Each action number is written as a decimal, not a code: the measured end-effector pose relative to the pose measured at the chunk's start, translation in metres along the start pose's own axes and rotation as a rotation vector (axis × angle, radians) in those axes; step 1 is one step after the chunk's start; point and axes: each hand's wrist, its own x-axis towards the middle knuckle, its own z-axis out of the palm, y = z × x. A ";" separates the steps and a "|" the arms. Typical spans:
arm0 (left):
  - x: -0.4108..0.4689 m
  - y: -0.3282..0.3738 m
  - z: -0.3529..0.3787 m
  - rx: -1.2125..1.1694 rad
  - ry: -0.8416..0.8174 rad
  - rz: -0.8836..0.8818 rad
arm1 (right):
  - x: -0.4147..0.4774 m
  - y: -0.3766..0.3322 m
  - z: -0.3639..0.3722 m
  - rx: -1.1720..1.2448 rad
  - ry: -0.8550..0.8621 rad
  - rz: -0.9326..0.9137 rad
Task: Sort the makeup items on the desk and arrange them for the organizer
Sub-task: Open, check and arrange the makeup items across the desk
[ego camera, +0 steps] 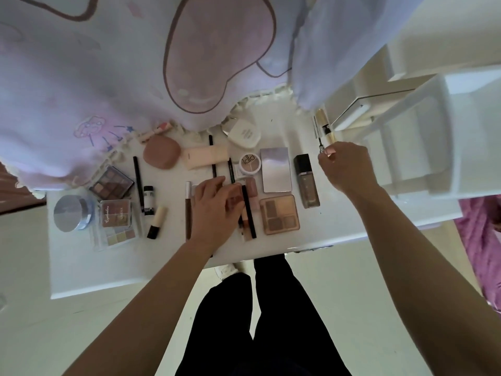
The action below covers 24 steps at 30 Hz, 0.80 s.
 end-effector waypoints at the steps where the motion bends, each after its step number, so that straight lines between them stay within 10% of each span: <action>1: 0.001 0.000 -0.001 -0.020 0.007 -0.008 | 0.006 0.002 0.003 -0.020 -0.031 0.021; 24: -0.018 -0.035 -0.014 -0.020 0.062 0.058 | -0.037 -0.047 0.029 0.132 0.146 -0.212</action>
